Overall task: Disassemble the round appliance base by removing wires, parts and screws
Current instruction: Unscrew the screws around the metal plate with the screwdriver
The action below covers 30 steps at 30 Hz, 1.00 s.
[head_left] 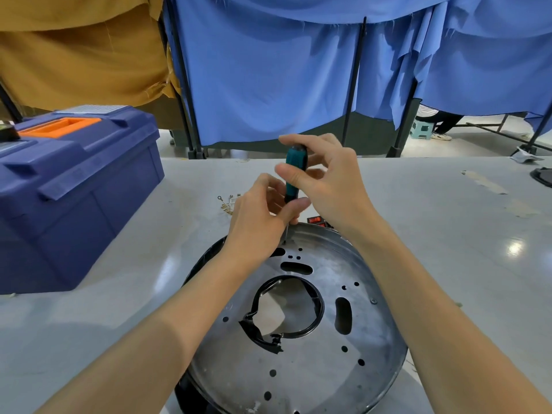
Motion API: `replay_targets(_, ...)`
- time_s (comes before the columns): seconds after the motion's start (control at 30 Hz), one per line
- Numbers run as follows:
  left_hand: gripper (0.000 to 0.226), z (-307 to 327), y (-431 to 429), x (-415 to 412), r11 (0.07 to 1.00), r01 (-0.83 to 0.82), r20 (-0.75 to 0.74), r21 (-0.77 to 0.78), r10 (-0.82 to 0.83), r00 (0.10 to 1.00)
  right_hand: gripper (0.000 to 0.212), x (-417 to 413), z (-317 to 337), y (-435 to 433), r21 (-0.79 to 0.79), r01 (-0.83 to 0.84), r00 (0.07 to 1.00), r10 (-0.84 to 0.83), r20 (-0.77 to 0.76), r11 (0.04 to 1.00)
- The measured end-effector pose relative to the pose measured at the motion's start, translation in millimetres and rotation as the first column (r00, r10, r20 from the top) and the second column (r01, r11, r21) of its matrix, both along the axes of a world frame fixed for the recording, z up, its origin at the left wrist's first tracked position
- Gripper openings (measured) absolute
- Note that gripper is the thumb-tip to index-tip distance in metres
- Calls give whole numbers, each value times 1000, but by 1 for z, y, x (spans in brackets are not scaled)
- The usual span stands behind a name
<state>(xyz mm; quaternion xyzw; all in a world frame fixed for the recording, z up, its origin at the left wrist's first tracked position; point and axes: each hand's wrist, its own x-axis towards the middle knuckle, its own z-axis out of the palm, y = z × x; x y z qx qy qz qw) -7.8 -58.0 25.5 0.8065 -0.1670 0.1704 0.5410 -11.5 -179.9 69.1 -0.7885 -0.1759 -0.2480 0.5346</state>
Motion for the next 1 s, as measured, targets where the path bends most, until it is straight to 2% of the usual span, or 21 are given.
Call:
replay_targets(0.13,17,0,-1,1,996,74,-50,-53,-77,996,45,2,1,-5,87,43,999,-44,9,995)
replay_targets(0.2,16,-1,0,2,995,83,-61,-50,-86,994,38,2,2,-6,142,-7,1000,9,-8,990)
replay_targets(0.27,6,-1,1,2,996,72,-46,-61,-74,996,29,1,2,-5,169,-74,997,78,-14,983)
replay_targets(0.3,6,0,1,2,997,53,-36,-63,-55,998,26,0,2,-4,151,-87,996,89,-10,985)
replay_targets(0.33,16,0,1,1,998,28,-24,-51,-29,999,25,-1,2,-2,111,-80,997,81,-3,991)
replay_targets(0.4,29,0,1,1,1000,6,-3,-9,-6,1000,32,-1,1,0,21,-38,999,38,5,999)
replay_targets(0.43,27,1,0,0,1000,7,5,12,-7,1000,36,-1,1,0,2,-18,1000,18,4,1000)
replay_targets(0.5,19,1,-1,-1,999,42,-8,12,-42,999,42,0,2,-3,21,6,1000,-6,1,1000)
replay_targets(0.57,21,1,0,0,996,73,-47,-43,-75,996,42,0,4,-5,62,17,1000,-17,-5,998)
replay_targets(0.7,9,2,1,1,996,59,-50,-64,-63,997,27,-1,4,-5,118,-62,998,63,-9,991)
replay_targets(0.77,26,2,1,1,999,21,-35,-36,-22,999,25,-3,3,-2,48,-57,998,57,-2,997)
replay_targets(0.83,36,2,1,0,1000,7,-27,15,-6,1000,32,-2,2,0,-12,-37,999,37,0,999)
replay_targets(0.9,26,3,1,0,999,26,-24,35,-25,999,37,-1,2,-2,10,-12,1000,12,8,1000)
replay_targets(1.0,22,2,1,0,996,74,-62,-51,-77,995,33,1,4,-6,103,-13,1000,13,-4,995)
